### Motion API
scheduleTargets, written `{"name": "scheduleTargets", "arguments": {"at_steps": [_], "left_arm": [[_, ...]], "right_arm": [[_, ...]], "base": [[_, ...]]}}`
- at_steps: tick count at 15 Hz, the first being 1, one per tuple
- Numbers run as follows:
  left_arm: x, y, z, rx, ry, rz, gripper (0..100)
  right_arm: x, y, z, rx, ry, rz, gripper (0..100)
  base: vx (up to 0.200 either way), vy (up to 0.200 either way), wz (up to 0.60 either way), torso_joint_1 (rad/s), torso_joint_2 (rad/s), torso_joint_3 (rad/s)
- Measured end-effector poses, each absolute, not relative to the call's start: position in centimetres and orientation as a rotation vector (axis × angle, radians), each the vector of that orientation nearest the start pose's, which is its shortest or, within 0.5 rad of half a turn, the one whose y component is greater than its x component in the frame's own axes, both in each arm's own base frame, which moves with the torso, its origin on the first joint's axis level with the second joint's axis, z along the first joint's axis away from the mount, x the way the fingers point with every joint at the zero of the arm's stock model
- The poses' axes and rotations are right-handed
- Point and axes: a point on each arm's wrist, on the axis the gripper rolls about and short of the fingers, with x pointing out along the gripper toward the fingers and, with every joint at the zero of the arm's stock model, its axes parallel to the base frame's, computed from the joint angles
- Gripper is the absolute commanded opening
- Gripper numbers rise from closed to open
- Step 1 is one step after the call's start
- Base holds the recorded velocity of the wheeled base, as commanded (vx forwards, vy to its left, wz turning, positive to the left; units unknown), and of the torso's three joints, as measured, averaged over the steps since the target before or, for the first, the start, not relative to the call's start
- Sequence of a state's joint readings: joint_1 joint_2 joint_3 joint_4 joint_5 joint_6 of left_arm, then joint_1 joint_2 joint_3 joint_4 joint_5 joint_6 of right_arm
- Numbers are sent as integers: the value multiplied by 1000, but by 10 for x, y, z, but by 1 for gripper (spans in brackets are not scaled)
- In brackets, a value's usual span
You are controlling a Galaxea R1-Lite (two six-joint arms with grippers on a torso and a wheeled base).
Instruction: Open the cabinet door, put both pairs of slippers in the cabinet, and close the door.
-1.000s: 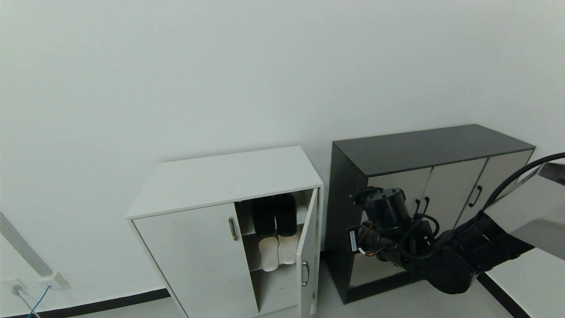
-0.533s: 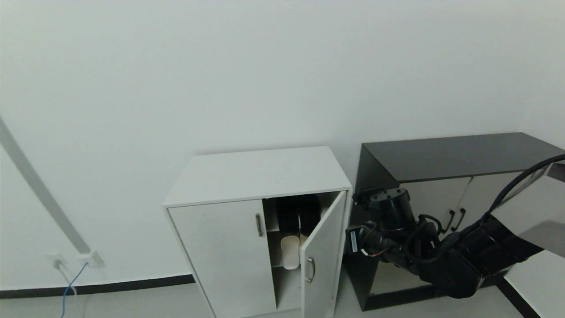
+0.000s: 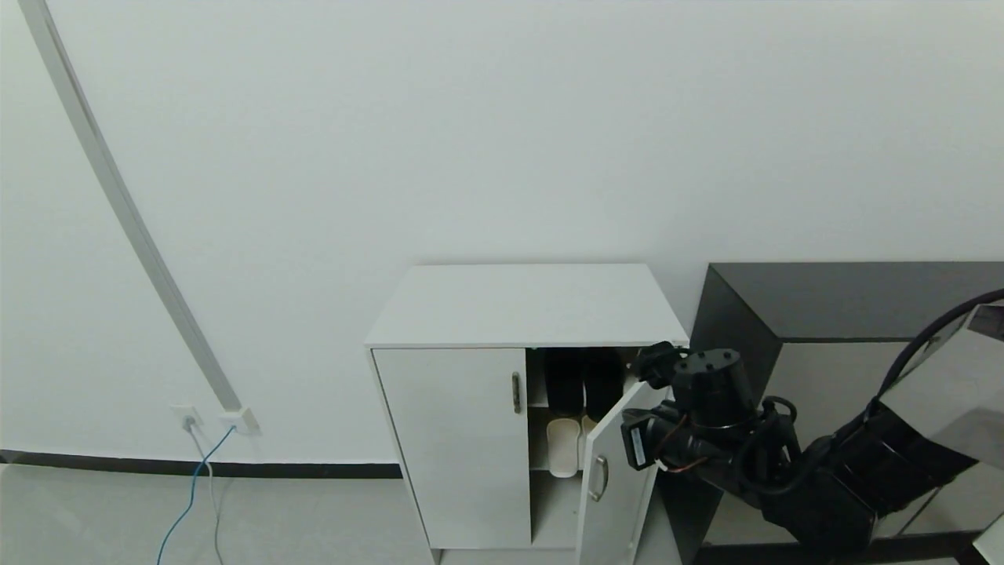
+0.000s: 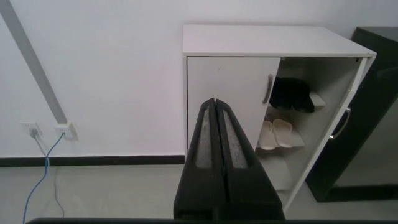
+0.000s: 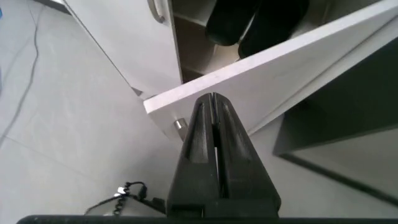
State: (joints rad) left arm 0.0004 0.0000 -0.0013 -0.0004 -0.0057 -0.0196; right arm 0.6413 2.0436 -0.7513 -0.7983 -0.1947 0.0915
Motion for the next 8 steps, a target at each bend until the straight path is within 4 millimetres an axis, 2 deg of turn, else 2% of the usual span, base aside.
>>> {"name": "scheduleTargets", "arguments": {"at_steps": [2,7,8], "left_arm": [[-23,0,76,-19,-1,-4,0],[-23,0,76,-19,-2,-5,0],[-23,0,76,-18,-2,-4,0]], "right_arm": [[273,197,66,-154,495,419,0],[244,181,60,-222,533,451,0],[241,181,58,-235,539,464,0]], "base": [[0,0,0,0,0,0],[200,0,0,0,3,3],[0,0,0,0,0,0]]}}
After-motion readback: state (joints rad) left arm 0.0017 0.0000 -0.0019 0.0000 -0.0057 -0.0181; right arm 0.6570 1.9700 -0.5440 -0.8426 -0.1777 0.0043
